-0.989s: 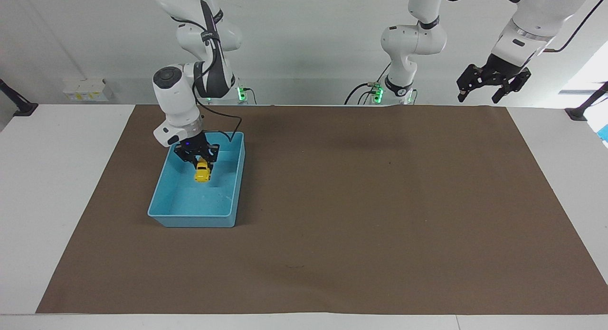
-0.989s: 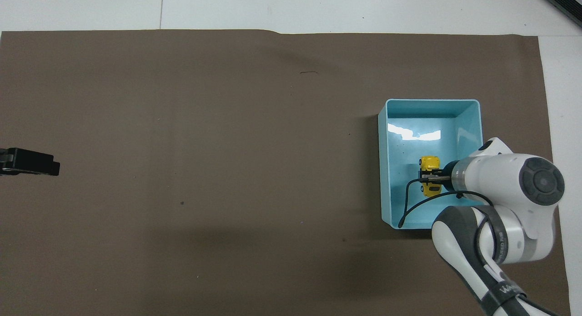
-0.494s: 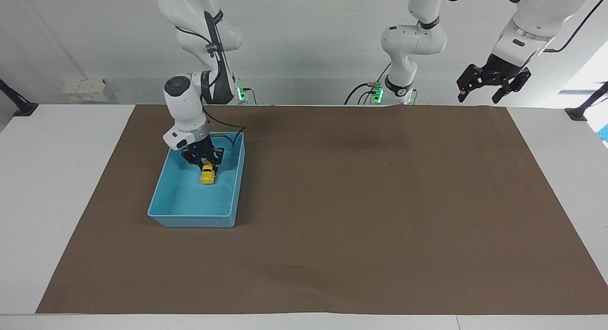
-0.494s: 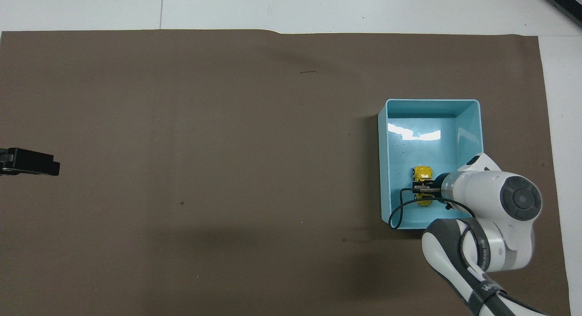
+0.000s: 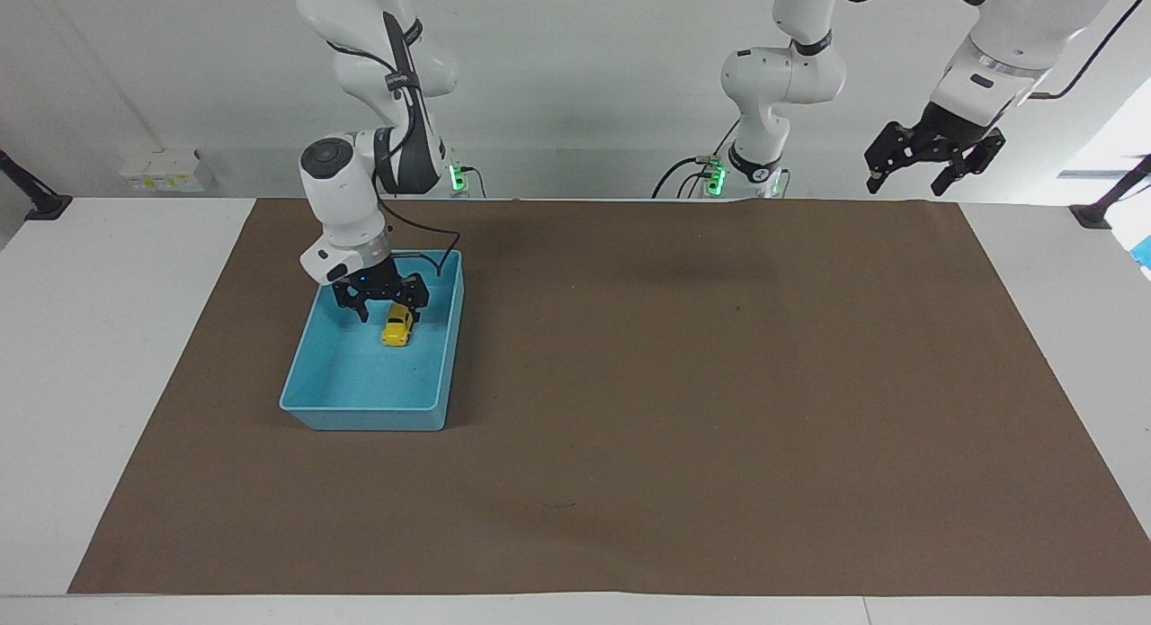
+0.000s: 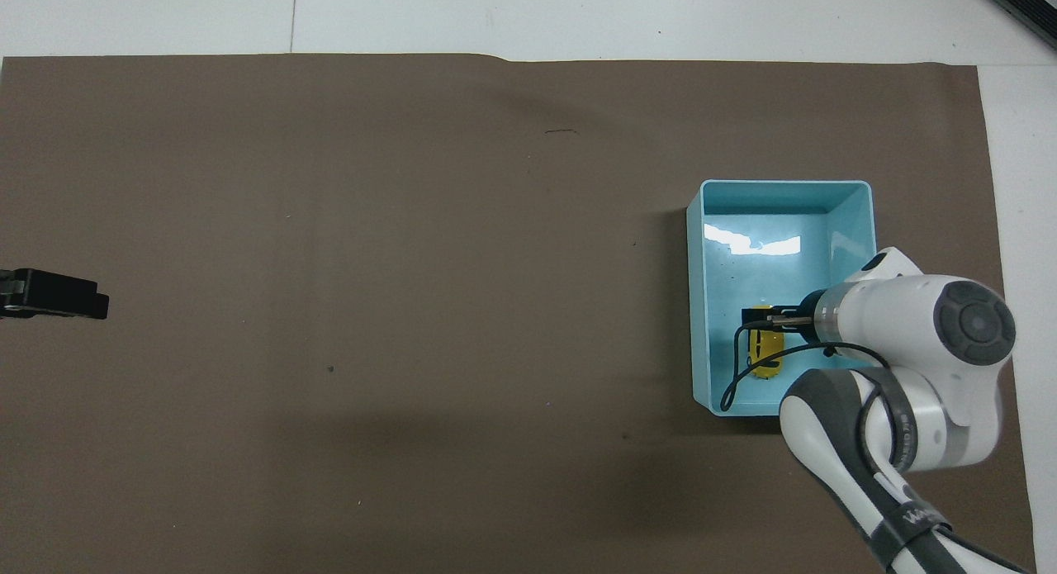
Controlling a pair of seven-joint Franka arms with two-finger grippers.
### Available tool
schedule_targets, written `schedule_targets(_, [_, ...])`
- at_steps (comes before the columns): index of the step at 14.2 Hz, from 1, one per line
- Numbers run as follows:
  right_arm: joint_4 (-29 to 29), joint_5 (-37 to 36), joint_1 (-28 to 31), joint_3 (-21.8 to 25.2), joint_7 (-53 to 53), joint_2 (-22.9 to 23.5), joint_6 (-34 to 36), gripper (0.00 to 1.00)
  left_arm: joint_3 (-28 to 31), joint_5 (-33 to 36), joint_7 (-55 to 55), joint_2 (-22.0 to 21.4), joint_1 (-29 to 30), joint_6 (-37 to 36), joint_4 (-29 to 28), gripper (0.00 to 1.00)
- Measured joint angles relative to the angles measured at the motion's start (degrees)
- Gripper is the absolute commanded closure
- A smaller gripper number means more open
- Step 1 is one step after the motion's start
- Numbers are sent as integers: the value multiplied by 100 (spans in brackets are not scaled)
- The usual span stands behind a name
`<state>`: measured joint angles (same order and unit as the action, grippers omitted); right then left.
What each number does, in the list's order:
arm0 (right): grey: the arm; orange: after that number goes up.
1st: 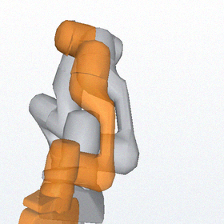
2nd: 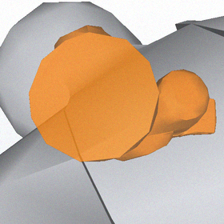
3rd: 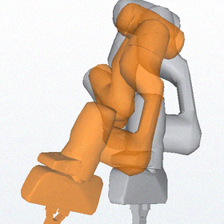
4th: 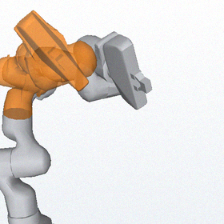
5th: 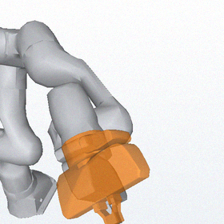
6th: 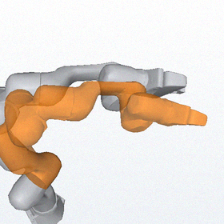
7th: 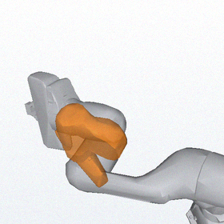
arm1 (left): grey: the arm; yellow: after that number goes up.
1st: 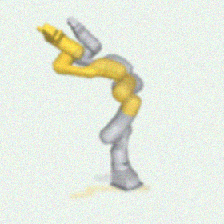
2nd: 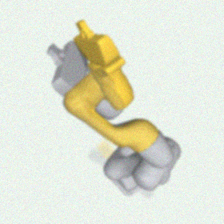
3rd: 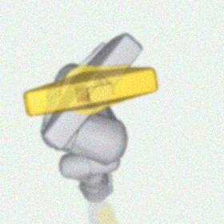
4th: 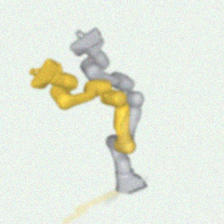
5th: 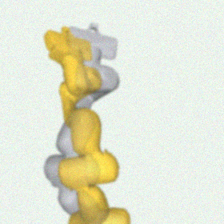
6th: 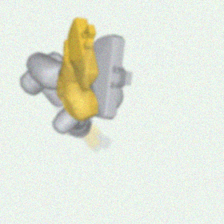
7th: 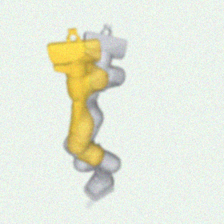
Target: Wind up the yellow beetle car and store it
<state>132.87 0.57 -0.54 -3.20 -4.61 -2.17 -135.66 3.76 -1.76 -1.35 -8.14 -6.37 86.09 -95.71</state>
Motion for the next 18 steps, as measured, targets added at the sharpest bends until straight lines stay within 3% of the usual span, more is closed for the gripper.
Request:
schedule_targets(5, [-1407,-1,117,10,0,-52,1524,0,0,0,0,0,0,0,0,0])
schedule_targets(18, [-4082,-3,418,28,-211,-45,4843,0,0,0,1,0,0,0,0,0])
